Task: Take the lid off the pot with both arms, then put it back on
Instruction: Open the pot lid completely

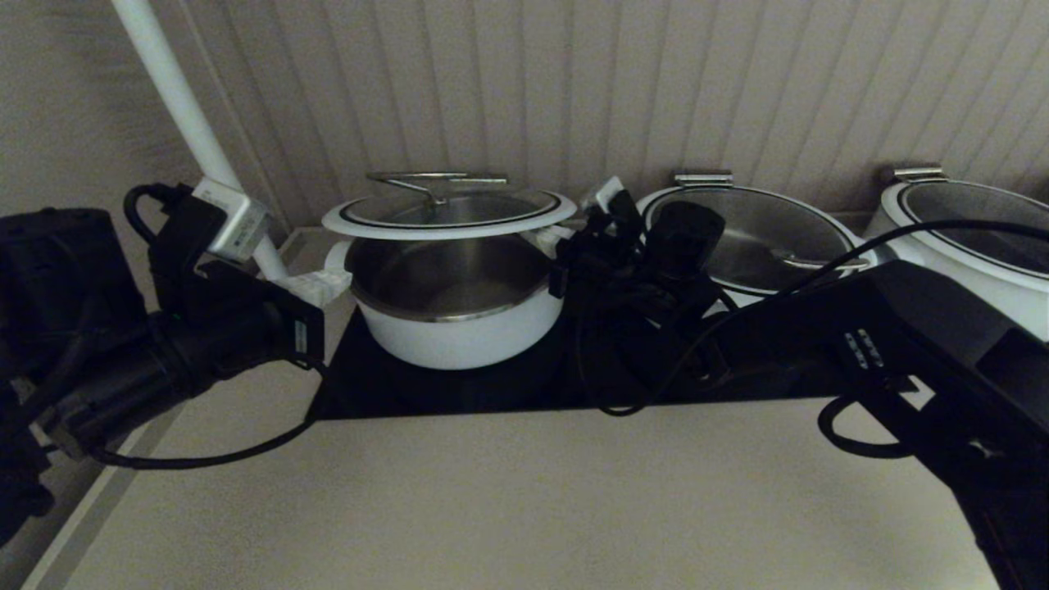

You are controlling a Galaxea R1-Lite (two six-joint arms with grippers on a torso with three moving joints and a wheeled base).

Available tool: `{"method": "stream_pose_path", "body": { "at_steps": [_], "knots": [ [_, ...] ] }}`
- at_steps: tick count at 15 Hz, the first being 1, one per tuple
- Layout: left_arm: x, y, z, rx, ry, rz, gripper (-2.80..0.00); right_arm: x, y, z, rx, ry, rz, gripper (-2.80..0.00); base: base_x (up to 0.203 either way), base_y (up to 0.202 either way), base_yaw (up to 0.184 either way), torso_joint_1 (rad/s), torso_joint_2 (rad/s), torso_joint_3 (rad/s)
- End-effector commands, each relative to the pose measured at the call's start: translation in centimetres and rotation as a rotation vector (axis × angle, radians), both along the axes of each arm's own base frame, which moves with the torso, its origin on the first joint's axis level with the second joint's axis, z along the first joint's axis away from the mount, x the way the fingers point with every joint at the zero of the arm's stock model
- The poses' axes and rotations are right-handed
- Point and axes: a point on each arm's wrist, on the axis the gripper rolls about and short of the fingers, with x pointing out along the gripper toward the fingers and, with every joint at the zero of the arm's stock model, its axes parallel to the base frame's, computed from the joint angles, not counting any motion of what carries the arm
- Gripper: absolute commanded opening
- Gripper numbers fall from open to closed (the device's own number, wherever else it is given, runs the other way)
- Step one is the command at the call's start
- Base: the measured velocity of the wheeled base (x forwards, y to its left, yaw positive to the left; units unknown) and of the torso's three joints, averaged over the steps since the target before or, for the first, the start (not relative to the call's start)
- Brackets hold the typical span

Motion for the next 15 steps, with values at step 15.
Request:
{"method": "stream_pose_path", "body": {
  "at_steps": [15],
  "knots": [
    [6.4, -1.7, -0.1, 0.006, -0.004, 0.023, -2.8, -0.2, -0.1, 0.7, 0.011, -0.024, 0.002, -2.8, 0.0, 0.0, 0.0, 0.0, 0.0, 0.0]
  ]
}}
